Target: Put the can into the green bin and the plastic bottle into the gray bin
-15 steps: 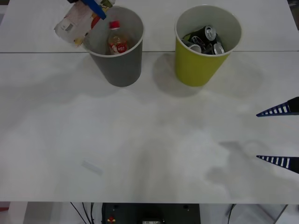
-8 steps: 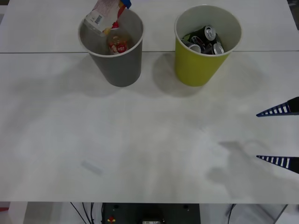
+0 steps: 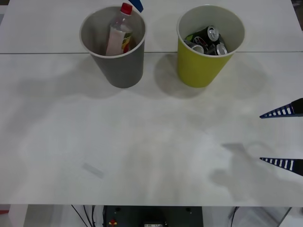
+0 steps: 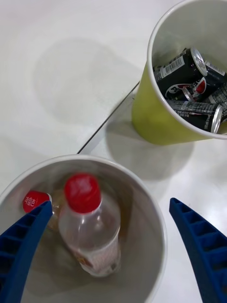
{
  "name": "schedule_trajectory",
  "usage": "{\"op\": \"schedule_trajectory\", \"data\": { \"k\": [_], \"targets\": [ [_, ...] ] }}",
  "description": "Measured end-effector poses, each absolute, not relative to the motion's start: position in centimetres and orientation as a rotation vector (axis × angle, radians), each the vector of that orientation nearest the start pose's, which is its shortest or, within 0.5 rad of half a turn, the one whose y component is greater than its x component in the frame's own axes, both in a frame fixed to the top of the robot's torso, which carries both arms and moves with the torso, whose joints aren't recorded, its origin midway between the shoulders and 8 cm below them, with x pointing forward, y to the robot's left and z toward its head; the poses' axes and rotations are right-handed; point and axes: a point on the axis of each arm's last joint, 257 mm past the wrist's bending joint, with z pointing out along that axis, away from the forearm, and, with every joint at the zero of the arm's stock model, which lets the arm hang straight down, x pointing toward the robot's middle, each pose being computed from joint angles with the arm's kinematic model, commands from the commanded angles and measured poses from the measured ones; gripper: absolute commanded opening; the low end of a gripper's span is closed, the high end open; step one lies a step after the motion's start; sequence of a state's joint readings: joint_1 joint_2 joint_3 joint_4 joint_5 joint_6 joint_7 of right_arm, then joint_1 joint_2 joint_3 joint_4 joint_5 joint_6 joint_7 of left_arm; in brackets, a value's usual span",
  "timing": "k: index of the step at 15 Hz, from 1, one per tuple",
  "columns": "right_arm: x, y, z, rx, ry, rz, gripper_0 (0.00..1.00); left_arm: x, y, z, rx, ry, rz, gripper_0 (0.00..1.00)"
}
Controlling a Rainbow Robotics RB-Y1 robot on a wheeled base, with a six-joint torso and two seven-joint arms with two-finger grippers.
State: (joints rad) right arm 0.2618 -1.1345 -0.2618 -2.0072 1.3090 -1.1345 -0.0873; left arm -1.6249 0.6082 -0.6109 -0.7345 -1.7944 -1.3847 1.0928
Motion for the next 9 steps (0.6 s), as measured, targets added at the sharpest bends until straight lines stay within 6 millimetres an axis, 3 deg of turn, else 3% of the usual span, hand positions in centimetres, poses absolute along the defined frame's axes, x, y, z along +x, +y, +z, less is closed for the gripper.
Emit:
{"op": "schedule_trajectory", "data": {
  "k": [3,9],
  "targets": [
    [34.1,-28.6,-16.7,-1.634,1.596,0.209,1.00,61.0,8.7,5.8,1.110,2.180,-0.267,1.00],
    [34.1,-28.6,-16.7,-1.634,1.596,0.209,1.00,58.7,16.1,4.5,1.145,2.122,-0.330,1.00]
  ]
}}
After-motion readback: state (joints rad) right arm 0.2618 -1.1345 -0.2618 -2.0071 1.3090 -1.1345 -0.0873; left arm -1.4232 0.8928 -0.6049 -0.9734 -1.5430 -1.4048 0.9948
